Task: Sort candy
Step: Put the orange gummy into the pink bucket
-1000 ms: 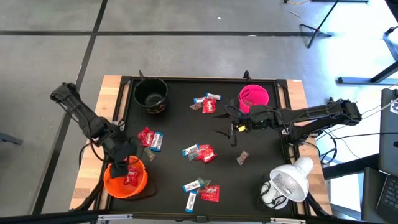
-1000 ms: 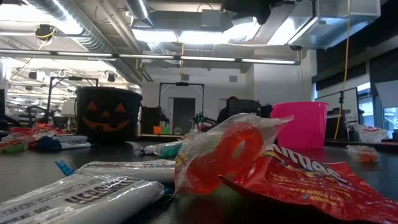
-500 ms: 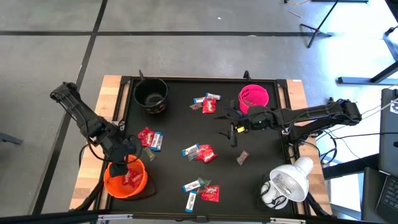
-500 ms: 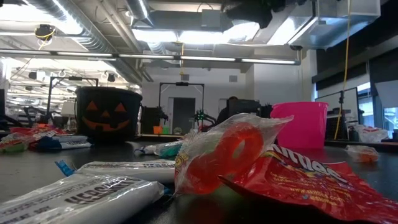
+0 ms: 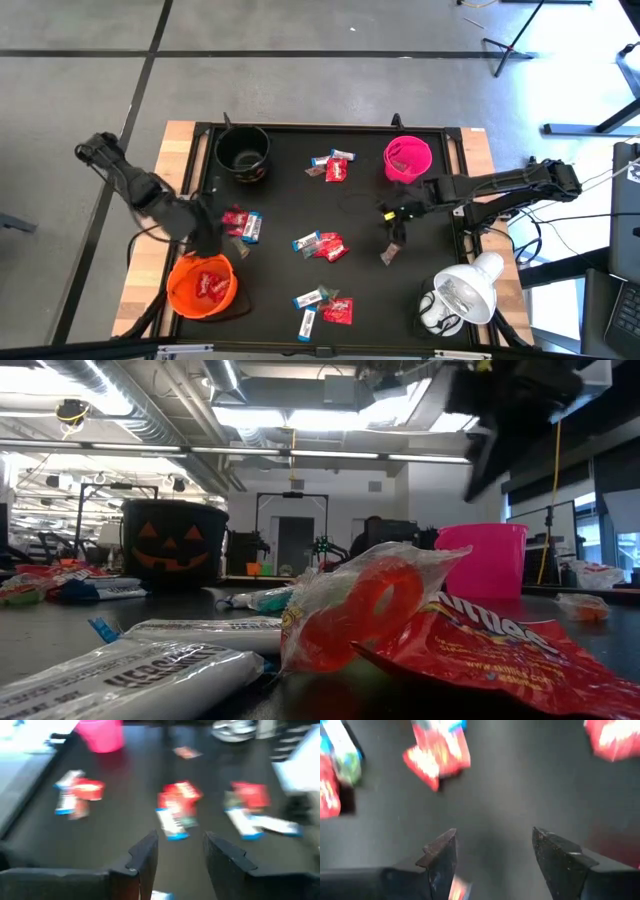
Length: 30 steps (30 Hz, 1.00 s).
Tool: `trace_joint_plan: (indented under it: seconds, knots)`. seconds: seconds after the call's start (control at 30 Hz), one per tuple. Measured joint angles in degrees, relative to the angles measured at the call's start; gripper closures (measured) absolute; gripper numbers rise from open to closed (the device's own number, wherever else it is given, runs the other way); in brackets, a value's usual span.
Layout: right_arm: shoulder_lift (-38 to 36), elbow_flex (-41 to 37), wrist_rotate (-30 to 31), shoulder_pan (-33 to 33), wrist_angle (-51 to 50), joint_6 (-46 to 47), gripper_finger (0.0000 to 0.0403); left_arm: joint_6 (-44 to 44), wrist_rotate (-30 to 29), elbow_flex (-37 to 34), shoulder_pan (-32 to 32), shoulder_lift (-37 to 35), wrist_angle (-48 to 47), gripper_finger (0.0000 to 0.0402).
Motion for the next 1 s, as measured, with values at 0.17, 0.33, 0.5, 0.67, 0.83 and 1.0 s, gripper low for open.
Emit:
trace_joint_plan:
  seconds: [0.17, 0.33, 0.5, 0.67, 0.83, 1.0]
  knots:
    - [0.0, -4.69, -1.88, 2.81, -2.47, 5.75, 0.0155, 8.83, 2.9, -11.5, 5.31, -4.6, 17.89, 0.0256]
    - [0.02, -9.71, -2.39, 6.54, 1.36, 11.84, 0.0155, 20.17, 13.57, -23.34, 11.4, -9.32, 45.94, 0.0256]
    - [0.02, -12.61, -2.22, 9.37, 6.69, 15.28, 0.0155, 20.94, 17.12, -27.12, 16.5, -11.38, 53.07, 0.0256]
    - [0.02, -16.96, -2.19, 10.62, 9.64, 18.81, 0.0155, 20.76, 16.82, -28.26, 17.67, -10.82, 54.96, 0.0256]
    - [0.0, -20.38, -2.2, 10.59, 12.86, 22.83, 0.0155, 20.69, 14.93, -28.53, 17.77, -10.71, 55.29, 0.0257]
    - [0.0, -22.29, -2.21, 10.57, 15.97, 23.76, 0.0155, 20.88, 15.12, -28.52, 17.75, -10.54, 55.09, 0.0257]
